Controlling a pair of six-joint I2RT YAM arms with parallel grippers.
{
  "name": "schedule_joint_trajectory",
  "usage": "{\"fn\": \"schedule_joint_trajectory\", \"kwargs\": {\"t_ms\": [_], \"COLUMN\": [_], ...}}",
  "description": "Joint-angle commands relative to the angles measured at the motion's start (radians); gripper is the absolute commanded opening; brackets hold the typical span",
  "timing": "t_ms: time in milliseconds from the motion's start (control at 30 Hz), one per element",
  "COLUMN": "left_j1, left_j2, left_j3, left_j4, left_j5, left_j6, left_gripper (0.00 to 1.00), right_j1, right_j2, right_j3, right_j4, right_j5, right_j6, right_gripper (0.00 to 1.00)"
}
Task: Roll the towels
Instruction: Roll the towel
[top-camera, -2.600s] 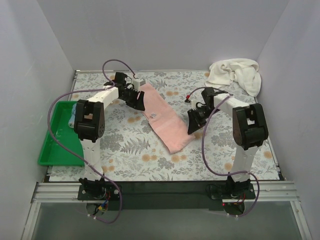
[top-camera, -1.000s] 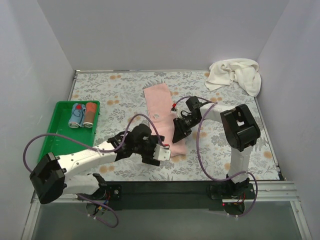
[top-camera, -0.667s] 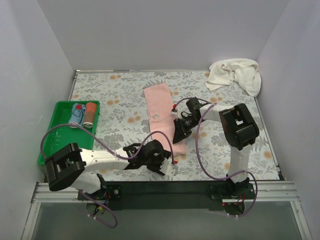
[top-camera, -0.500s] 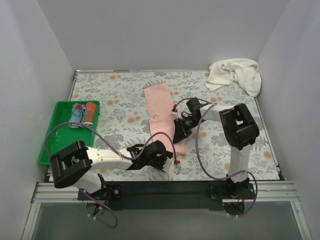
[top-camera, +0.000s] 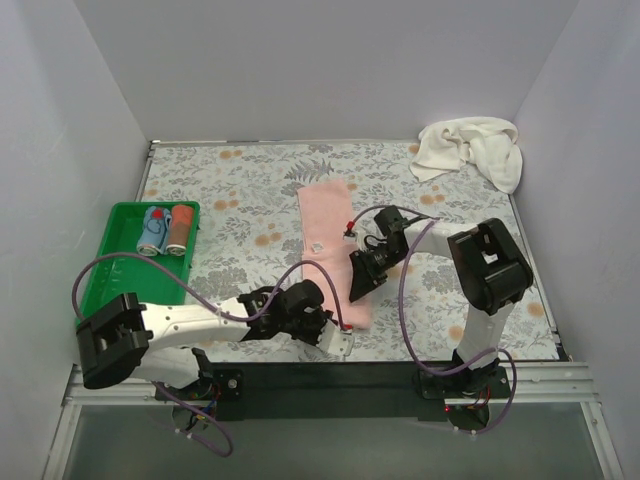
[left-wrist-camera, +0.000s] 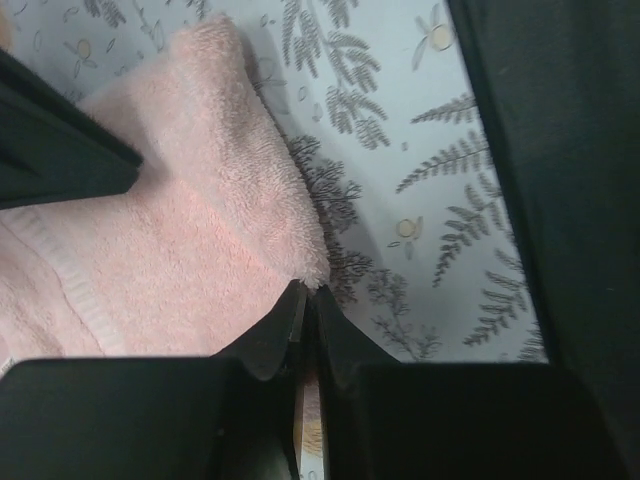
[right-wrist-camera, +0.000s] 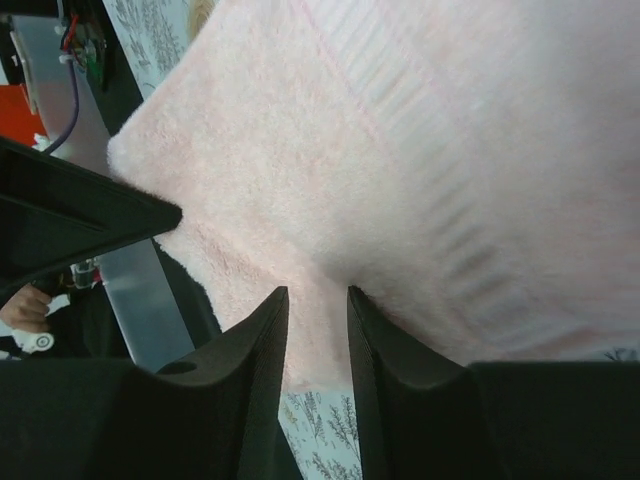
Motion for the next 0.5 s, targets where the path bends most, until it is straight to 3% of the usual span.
{"fn": "schedule_joint_trajectory", "kwargs": {"t_ms": [0, 267, 467], "left_j1": [-0.007, 0.015, 0.179], "left_j2": [-0.065, -0.070, -0.001], "left_j3": [0.040, 0.146, 0.257], "left_j4": [-0.137, -0.235, -0.266], "left_j5": [0.170, 0.303, 0.404], "left_j6": [-0.068, -0.147, -0.181], "left_gripper": [0.00, 0.00, 0.00], "right_j1": [-0.012, -0.038, -0.021], "right_j2": [-0.080, 0.019, 0.138], "right_j3": [0.087, 0.299, 0.315], "right_j4": [-0.051, -0.054, -0.076], "right_j5": [0.040, 0.109, 0.117], "right_j6": [-0.046, -0.022, -0.048], "right_gripper": [0.32, 0.35, 0.29]}}
